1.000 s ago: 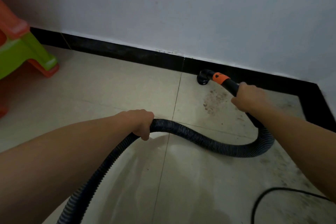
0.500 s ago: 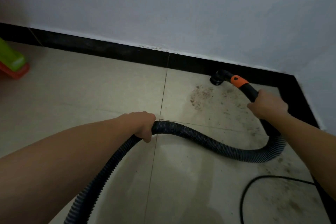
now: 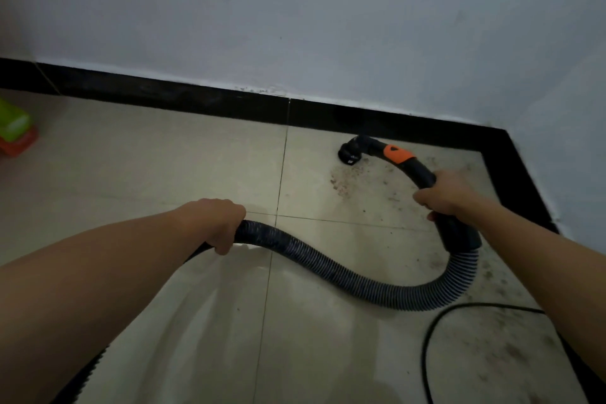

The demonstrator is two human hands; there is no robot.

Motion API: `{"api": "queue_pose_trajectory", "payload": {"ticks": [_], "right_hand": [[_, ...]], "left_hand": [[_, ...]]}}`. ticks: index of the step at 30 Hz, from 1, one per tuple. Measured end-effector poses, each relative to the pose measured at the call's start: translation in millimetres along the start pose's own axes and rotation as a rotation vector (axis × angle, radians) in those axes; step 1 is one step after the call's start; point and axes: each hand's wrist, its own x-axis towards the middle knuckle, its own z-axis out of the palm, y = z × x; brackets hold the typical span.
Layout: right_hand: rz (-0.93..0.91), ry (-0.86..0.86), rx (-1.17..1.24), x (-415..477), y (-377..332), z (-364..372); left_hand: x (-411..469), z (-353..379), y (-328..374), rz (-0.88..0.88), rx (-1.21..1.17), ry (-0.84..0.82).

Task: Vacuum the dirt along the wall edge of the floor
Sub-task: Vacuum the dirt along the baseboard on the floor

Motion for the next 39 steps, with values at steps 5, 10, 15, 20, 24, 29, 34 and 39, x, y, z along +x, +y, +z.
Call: {"api": "queue_pose_trajectory", "payload": {"ticks": [5, 10, 15, 20, 24, 29, 34, 39], "right_hand": [[0.055, 0.037, -0.019, -9.5, 24.9, -14.6], [-0.031, -0.047, -0.019, -22.6, 17.6, -6.6], [-0.106, -0.119, -0.022, -30.7, 8.8, 7.2], [-0.080, -0.084, -0.039, -28.4, 22.9, -13.2], [-0.047, -0.087, -0.026, -32.9, 42.5, -33.3], [-0.134, -0.183, -0.090, -55.1, 42.3, -22.6], [-0.156, -0.171, -0.124, -59.3, 44.4, -23.8], [-0.173, -0.205, -0.235, -76.2, 43.6, -28.7]], "left_hand": [[-1.8, -7.1, 17.7, 0.047, -0.018, 0.027], [-6.4, -7.7, 14.0, 0.033, 0.046, 0.011], [-13.9, -3.8, 3.8, 0.015, 0.089, -0.009], [-14.3, -3.4, 9.6, 0.044, 0.038, 0.008], [-9.7, -7.0, 22.7, 0.082, 0.011, 0.021], [-8.7, -7.7, 25.0, 0.091, 0.068, -0.004], [-10.8, -0.3, 23.6, 0.087, 0.092, -0.027], [-10.9, 4.8, 22.8, 0.093, 0.112, -0.072]]}}
